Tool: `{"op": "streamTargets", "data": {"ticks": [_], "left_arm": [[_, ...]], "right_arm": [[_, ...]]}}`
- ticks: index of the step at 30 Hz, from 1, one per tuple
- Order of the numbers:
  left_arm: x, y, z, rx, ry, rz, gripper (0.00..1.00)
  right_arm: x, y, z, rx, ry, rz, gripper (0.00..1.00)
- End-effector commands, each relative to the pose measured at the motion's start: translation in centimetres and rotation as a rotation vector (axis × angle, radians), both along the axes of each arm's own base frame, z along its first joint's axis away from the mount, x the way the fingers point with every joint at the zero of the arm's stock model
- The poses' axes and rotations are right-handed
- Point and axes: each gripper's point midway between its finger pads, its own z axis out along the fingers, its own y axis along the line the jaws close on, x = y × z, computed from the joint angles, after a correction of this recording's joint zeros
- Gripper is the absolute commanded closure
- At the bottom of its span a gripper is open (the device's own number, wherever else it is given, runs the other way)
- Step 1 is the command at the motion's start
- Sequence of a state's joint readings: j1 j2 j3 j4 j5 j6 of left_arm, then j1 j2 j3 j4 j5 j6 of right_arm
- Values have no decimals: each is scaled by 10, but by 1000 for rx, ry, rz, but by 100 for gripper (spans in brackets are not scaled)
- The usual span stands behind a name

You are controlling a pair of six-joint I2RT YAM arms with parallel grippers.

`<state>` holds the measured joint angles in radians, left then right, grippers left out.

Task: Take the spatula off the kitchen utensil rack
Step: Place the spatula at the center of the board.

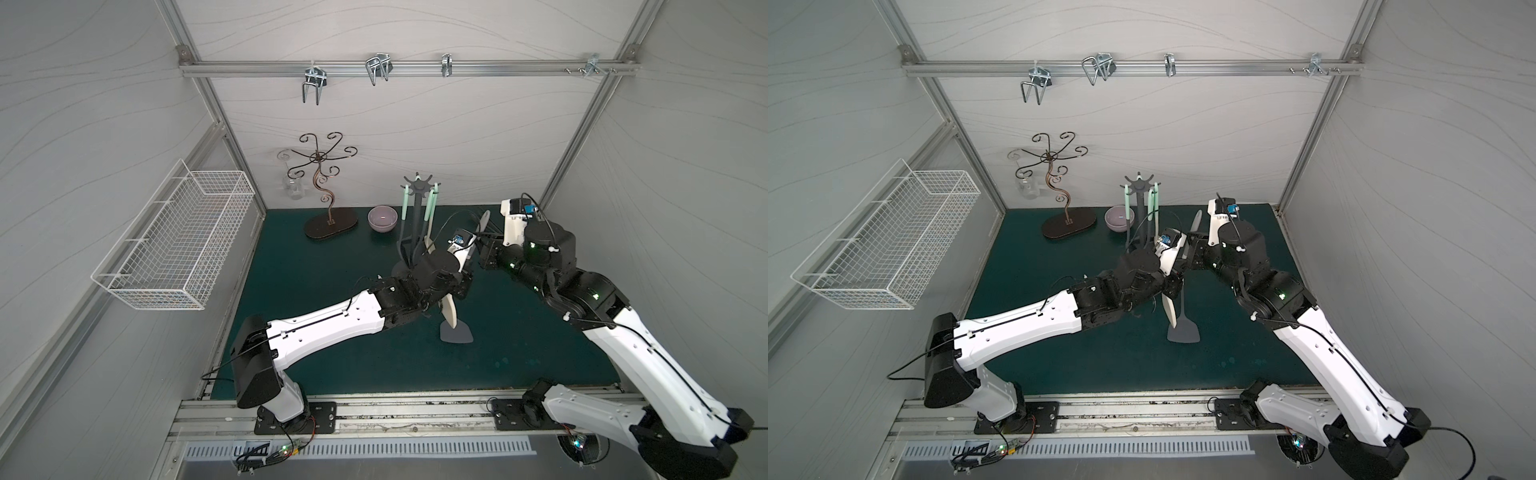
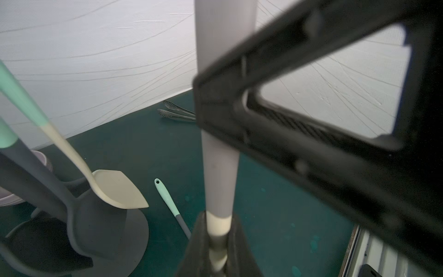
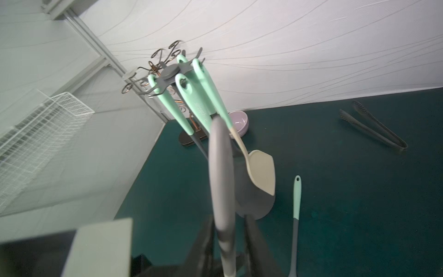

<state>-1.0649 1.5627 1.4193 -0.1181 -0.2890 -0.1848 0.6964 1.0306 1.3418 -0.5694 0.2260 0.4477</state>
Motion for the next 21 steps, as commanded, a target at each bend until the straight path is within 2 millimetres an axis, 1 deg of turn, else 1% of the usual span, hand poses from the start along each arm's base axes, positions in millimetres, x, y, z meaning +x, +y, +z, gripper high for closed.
{"op": "streamTargets", "data": {"ticks": [1,3,4,5,7,9,11,13,15,18,21], "left_arm": [[5,28,47,-125,-26,1,100],[5,40,46,-156,13,-52,100],[5,48,45,-185,47,-88,100],[7,56,44,-219,77,-123,100],[3,71,50,-321,136,-253,100],[-1,82,59,-411,178,-376,100],[-6,89,65,-457,214,-462,100],[-12,91,70,-483,230,-522,100],[-16,92,78,-517,223,-554,100],[-22,90,87,-567,222,-602,100],[-23,89,92,-585,222,-615,100]], "right_arm": [[-12,6,20,12,-78,104,34],[-20,6,27,6,-108,177,27],[-25,5,31,18,-124,224,25],[-31,5,33,38,-131,274,25],[-48,11,37,105,-153,431,26],[-66,22,39,191,-151,609,28],[-82,35,36,276,-135,783,30],[-84,45,27,344,-102,870,33],[-83,53,17,374,-94,897,35],[-82,71,1,330,-103,886,36],[-81,88,-9,299,-85,892,39]]}}
